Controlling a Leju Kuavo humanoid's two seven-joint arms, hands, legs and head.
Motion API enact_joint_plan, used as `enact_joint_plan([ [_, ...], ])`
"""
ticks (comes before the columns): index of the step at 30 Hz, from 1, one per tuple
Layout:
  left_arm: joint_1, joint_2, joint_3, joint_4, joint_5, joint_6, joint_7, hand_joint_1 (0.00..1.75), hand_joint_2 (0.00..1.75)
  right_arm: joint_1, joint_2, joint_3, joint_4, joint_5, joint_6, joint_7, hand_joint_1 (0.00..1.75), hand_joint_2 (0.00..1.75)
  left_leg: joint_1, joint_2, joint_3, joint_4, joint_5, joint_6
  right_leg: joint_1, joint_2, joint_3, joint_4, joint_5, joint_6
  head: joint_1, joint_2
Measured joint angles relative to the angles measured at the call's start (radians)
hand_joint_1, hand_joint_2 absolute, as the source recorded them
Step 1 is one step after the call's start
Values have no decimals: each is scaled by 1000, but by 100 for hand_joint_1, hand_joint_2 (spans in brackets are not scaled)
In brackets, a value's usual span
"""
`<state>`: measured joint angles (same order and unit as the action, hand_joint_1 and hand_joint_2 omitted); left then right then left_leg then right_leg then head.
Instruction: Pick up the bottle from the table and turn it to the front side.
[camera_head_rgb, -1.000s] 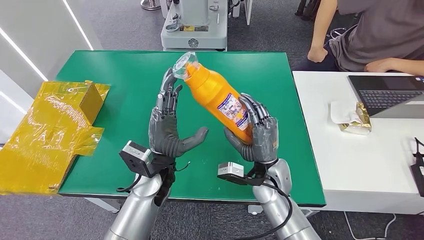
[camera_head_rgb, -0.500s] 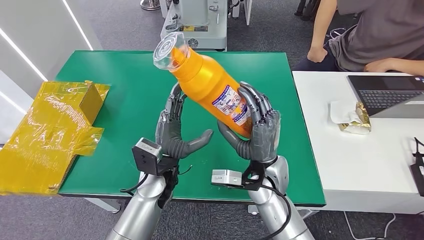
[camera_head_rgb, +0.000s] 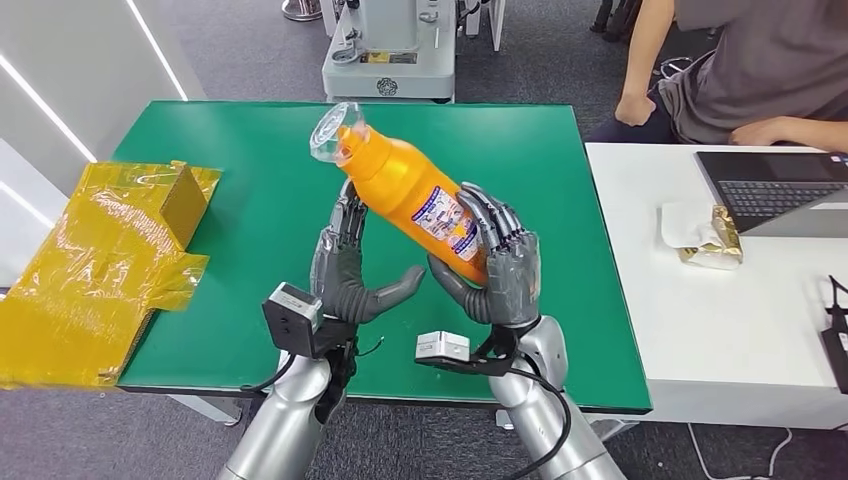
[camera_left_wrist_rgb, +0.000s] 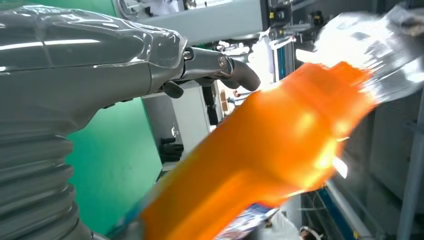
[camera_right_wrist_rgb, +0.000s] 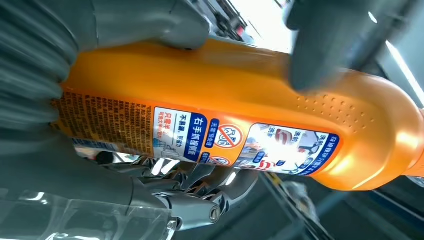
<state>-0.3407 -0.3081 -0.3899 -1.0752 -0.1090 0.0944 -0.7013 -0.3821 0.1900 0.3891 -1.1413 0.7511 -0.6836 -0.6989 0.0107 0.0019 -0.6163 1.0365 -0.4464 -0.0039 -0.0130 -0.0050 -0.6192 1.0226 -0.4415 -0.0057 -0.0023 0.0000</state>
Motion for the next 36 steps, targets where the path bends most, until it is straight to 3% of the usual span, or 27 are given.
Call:
enact_joint_plan([
  [10,-8,14,0,-5,17,-58,21,0,175,-33,-8,9,128,-14,0,-2,175,175,0,0,0,0,0,0,0,0,0,0,0,0,0,0],
  [16,-60,10,0,12,49,-113,37,0,175,-65,-7,39,178,-20,0,3,175,175,0,0,0,0,0,0,0,0,0,0,0,0,0,0],
  [36,-125,-1,3,91,62,-118,40,0,175,-69,6,48,185,8,0,9,175,175,0,0,0,0,0,0,0,0,0,0,0,0,0,0],
])
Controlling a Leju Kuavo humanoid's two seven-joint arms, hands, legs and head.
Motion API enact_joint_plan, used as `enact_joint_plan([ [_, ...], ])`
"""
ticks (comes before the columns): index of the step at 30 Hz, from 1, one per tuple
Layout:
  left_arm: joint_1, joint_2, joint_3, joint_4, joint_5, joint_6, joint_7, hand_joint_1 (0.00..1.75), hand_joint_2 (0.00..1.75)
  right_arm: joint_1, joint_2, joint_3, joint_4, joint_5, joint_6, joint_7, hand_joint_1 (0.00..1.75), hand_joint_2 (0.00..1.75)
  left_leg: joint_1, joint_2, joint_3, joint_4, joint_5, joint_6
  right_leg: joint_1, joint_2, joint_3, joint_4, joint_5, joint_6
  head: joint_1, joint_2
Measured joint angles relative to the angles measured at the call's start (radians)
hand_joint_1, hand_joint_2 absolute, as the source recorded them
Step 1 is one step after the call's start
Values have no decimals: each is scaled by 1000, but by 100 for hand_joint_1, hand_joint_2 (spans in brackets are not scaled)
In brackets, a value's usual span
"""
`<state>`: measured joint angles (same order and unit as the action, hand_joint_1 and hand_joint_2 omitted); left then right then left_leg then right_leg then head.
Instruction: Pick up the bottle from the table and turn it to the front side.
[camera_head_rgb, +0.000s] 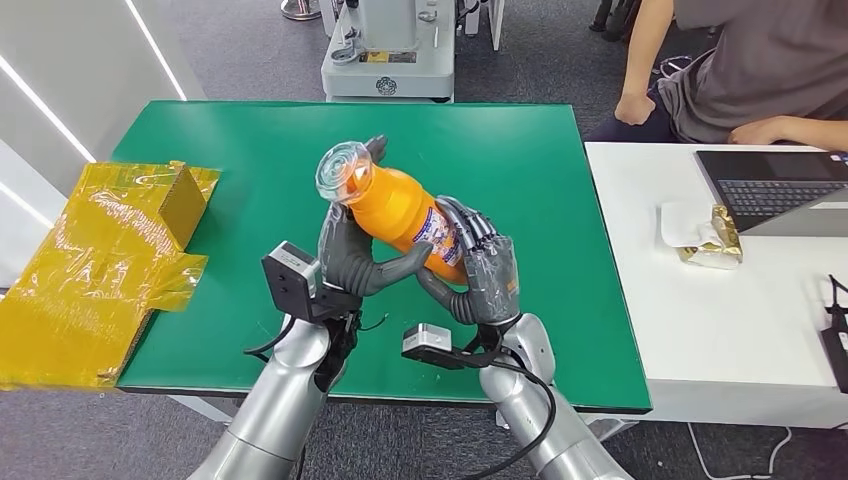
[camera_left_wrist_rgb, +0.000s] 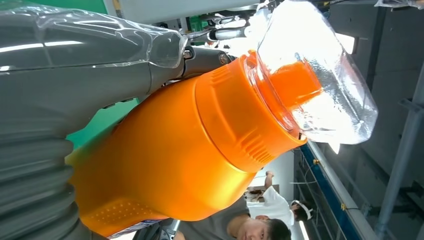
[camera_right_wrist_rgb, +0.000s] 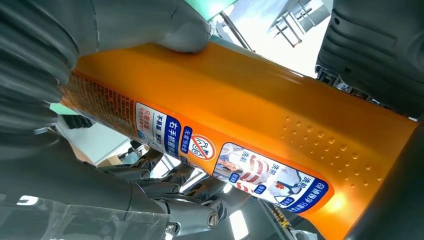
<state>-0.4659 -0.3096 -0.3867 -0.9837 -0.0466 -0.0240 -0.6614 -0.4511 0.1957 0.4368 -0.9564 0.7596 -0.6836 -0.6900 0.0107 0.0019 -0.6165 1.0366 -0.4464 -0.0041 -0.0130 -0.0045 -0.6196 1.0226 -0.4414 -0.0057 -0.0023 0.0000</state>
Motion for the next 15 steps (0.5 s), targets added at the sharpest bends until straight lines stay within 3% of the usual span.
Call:
enact_joint_plan([
  [7,-9,-2,8,12,-11,0,8,0,175,-3,3,22,37,-47,0,0,175,175,0,0,0,0,0,0,0,0,0,0,0,0,0,0],
  [15,-9,-1,14,17,-32,4,13,0,175,-27,2,127,148,-146,0,6,175,175,0,0,0,0,0,0,0,0,0,0,0,0,0,0],
])
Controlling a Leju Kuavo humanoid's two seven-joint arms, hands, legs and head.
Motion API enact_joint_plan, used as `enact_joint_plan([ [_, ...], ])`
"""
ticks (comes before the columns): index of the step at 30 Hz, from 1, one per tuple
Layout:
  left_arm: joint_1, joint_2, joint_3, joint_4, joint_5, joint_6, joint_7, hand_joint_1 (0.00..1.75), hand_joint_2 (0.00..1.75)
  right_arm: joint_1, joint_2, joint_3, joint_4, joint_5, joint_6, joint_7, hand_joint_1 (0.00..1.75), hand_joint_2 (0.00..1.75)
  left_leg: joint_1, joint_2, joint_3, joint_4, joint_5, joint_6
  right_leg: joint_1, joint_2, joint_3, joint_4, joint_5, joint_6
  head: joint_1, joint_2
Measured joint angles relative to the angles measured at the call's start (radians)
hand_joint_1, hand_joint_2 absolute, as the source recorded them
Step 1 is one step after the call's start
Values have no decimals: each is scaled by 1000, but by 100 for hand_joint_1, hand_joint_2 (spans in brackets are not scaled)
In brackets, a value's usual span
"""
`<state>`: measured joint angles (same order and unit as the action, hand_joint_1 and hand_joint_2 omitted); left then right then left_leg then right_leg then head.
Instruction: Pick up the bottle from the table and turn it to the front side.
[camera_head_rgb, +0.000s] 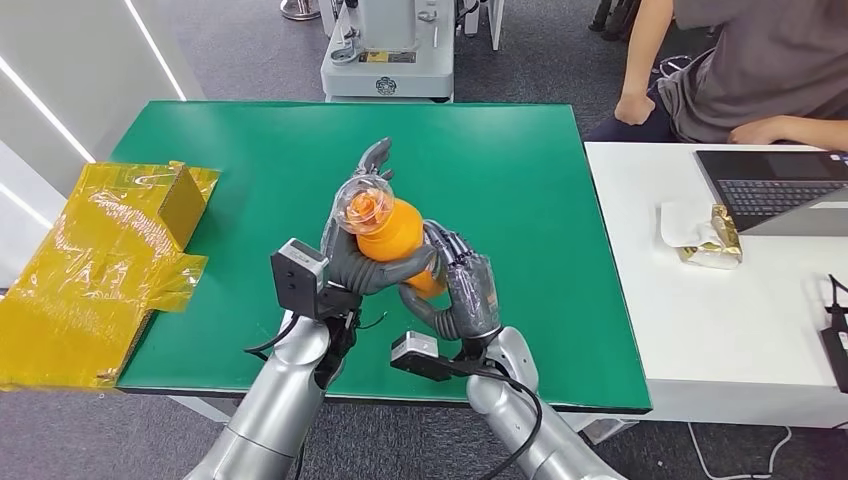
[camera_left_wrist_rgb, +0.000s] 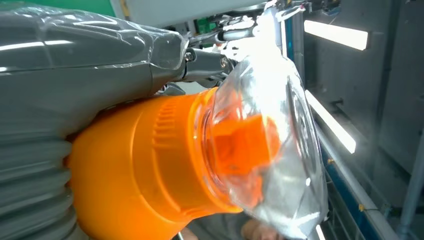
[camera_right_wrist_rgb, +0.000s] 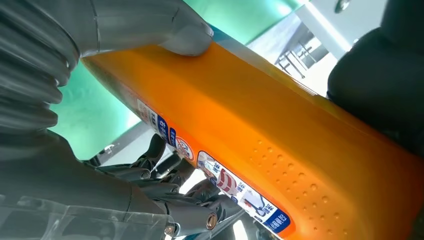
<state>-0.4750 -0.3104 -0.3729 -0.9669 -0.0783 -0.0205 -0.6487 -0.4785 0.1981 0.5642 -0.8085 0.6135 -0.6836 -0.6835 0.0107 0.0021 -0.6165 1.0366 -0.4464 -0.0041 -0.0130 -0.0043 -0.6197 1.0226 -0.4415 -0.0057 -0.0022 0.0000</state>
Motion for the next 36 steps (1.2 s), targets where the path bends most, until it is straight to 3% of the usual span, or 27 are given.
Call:
enact_joint_plan([
  [10,2,2,1,6,-9,15,10,2,175,-33,-6,42,59,-26,0,0,175,175,0,0,0,0,0,0,0,0,0,0,0,0,0,0],
  [14,5,2,1,12,-12,19,10,35,175,-34,-11,49,64,-29,0,1,175,175,0,0,0,0,0,0,0,0,0,0,0,0,0,0],
  [16,8,2,1,13,-13,20,10,35,175,-33,-13,50,65,-28,0,1,175,175,0,0,0,0,0,0,0,0,0,0,0,0,0,0],
  [17,9,2,1,13,-13,21,10,43,175,-33,-14,50,65,-28,0,1,175,175,0,0,0,0,0,0,0,0,0,0,0,0,0,0],
  [20,11,2,1,14,-13,21,10,146,175,-33,-15,50,66,-28,0,1,175,175,0,0,0,0,0,0,0,0,0,0,0,0,0,0],
  [21,11,2,1,14,-13,21,10,173,175,-33,-15,51,67,-28,0,1,175,175,0,0,0,0,0,0,0,0,0,0,0,0,0,0],
  [36,11,1,1,17,-24,31,8,175,175,8,-22,34,38,-30,0,8,175,175,0,0,0,0,0,0,0,0,0,0,0,0,0,0],
])
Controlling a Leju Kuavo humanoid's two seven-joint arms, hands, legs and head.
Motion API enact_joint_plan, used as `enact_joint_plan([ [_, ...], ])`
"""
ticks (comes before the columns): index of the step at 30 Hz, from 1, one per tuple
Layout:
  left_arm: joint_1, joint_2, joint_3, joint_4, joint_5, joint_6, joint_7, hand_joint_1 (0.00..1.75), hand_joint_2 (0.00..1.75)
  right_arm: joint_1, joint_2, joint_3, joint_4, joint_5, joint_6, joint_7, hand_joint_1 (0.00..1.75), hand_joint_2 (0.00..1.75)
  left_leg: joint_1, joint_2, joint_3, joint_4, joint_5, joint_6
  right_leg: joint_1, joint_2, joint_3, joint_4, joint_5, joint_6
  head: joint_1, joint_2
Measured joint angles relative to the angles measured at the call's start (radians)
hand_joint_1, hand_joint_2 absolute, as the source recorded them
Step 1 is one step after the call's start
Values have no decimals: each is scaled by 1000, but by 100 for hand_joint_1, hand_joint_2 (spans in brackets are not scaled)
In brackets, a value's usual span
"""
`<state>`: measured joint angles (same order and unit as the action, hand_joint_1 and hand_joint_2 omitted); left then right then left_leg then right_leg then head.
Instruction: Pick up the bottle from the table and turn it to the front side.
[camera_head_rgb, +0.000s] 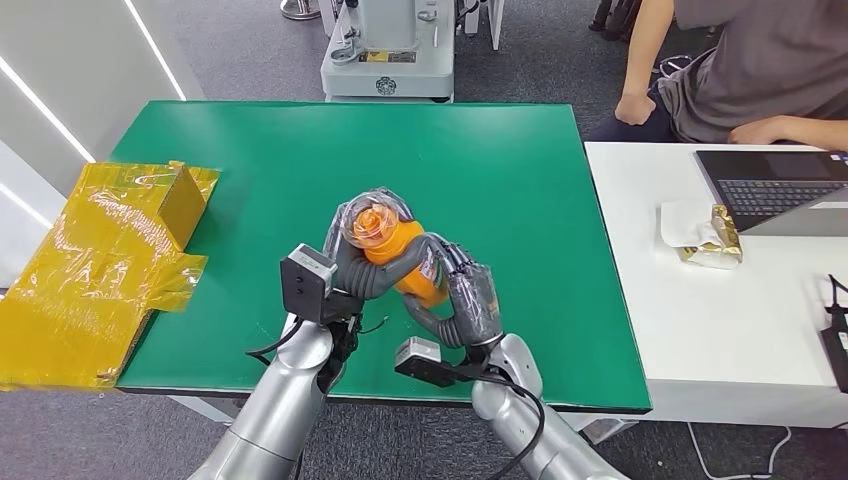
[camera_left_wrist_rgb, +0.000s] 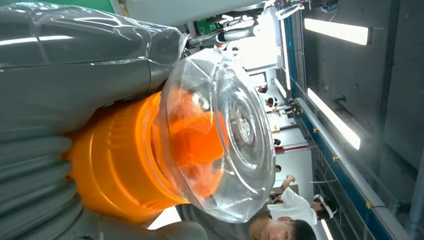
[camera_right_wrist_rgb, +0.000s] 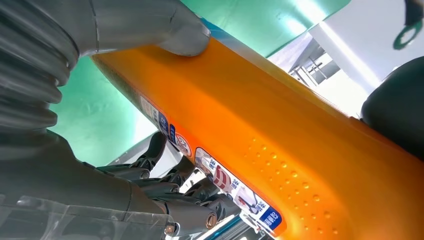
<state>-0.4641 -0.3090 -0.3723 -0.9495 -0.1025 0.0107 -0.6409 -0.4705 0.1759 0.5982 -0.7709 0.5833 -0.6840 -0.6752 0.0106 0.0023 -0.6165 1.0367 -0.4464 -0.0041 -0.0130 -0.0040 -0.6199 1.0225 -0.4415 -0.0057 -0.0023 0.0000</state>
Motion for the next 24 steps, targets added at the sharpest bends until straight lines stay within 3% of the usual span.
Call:
enact_joint_plan([
  [20,-1,-1,0,0,0,3,0,175,175,30,0,-23,-48,9,0,1,175,175,0,0,0,0,0,0,0,0,0,0,0,0,0,0],
  [21,-1,-2,0,0,1,3,0,175,175,33,0,-25,-53,10,0,1,168,175,0,0,0,0,0,0,0,0,0,0,0,0,0,0],
  [24,-3,-3,0,0,3,6,0,175,175,38,0,-32,-67,13,0,1,37,175,0,0,0,0,0,0,0,0,0,0,0,0,0,0],
])
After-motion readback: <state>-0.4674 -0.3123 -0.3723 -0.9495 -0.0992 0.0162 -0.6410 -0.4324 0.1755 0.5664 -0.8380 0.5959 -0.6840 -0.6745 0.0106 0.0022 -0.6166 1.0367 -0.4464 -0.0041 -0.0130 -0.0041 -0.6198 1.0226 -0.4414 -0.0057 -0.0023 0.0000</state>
